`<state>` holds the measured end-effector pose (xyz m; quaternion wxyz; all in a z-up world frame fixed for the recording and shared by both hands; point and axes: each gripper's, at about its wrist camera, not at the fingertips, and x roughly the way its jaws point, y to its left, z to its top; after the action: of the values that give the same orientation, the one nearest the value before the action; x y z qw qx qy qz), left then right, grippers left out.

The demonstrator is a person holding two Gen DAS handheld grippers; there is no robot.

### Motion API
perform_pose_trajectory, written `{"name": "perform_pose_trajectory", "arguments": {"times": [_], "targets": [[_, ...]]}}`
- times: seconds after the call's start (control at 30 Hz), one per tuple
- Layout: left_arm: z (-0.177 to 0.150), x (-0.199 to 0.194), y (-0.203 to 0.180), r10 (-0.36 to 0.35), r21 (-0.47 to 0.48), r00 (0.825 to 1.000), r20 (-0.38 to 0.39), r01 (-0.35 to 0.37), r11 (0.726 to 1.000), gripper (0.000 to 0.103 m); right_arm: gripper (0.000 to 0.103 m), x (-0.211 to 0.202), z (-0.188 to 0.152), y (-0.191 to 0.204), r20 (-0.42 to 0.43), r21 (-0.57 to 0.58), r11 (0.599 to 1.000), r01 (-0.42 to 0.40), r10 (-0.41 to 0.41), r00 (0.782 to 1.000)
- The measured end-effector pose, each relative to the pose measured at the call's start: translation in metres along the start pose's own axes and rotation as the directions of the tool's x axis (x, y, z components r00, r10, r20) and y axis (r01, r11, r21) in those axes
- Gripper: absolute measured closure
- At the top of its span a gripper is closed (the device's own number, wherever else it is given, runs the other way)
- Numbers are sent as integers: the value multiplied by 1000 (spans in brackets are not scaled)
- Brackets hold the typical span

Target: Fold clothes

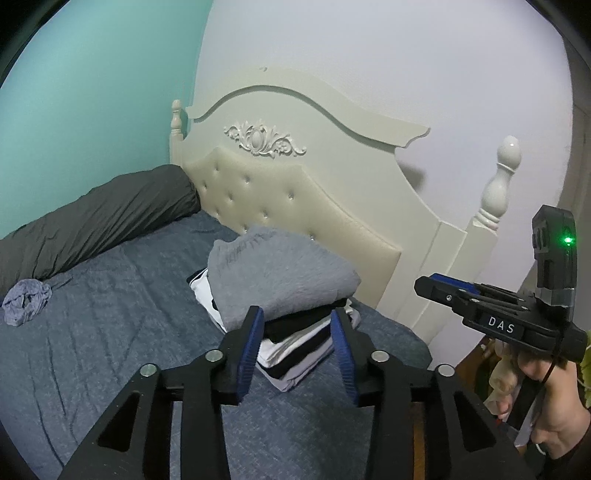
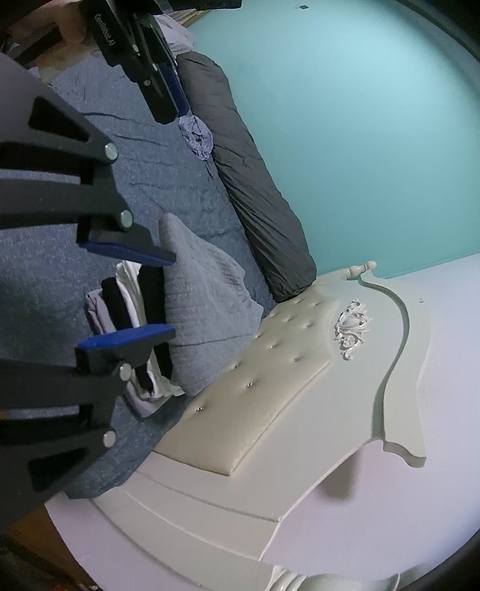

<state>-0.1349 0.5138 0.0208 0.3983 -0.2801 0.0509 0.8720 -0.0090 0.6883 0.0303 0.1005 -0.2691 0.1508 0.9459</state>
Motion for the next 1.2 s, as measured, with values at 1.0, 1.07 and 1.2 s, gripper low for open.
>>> {"name": "perform_pose_trajectory", "arguments": {"times": [1.0,1.07,1.2], "targets": [[-45,-96,13,-1,22,1000,27,0,1000,29,39,-96,-55,62,62,-14,999,38,-37,997],[-48,-98,13,2,26,1000,25,-3,1000,26,36,-99,-60,63,64,-6,999,39,-38,997],[-55,-103,15,9,29,999,31,-10,1000,16,36,-104,-69,65,63,9,999,41,-42,997]]}}
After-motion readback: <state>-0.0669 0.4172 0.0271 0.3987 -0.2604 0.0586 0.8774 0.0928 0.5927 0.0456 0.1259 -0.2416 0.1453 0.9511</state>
